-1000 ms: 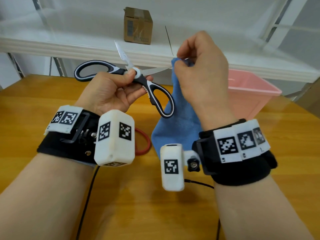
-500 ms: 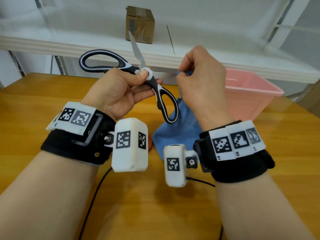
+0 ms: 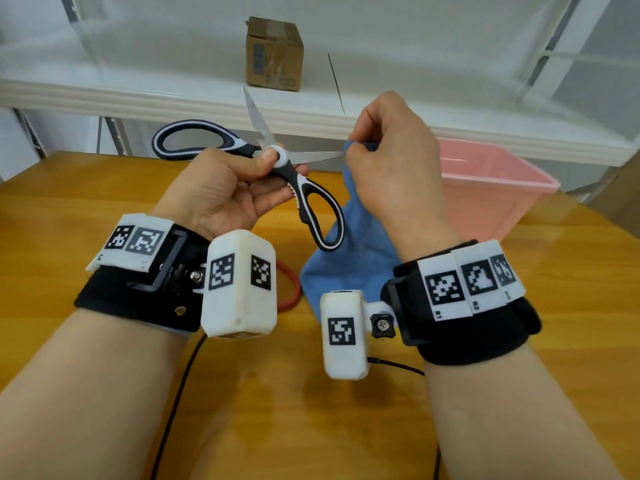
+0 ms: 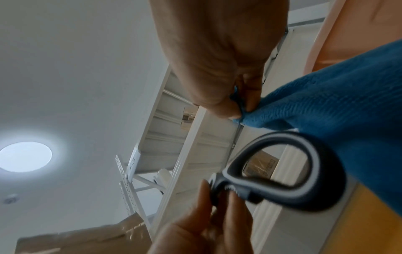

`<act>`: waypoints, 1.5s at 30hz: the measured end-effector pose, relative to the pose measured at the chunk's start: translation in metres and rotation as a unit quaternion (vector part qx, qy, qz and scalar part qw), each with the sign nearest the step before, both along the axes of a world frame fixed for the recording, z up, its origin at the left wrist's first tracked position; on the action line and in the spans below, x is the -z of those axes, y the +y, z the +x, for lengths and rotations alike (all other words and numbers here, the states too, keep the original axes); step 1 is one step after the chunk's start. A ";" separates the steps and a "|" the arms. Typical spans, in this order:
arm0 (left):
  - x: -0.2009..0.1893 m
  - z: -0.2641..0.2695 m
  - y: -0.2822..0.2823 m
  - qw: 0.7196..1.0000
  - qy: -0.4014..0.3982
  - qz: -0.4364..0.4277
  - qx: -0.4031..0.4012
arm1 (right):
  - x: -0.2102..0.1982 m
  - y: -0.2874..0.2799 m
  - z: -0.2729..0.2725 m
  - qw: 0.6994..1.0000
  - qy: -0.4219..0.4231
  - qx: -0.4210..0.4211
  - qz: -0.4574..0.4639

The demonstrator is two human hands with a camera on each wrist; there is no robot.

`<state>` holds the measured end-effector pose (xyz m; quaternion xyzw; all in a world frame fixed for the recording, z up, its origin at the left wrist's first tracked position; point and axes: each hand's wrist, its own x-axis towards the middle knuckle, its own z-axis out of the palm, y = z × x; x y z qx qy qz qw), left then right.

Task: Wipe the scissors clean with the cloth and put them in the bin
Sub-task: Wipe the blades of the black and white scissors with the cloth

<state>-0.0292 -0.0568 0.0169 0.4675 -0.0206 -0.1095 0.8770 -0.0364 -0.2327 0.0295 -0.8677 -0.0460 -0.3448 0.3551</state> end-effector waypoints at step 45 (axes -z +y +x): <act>0.002 -0.002 -0.001 0.978 0.050 0.201 0.000 | 0.008 0.015 -0.007 0.962 0.226 -0.142 -0.058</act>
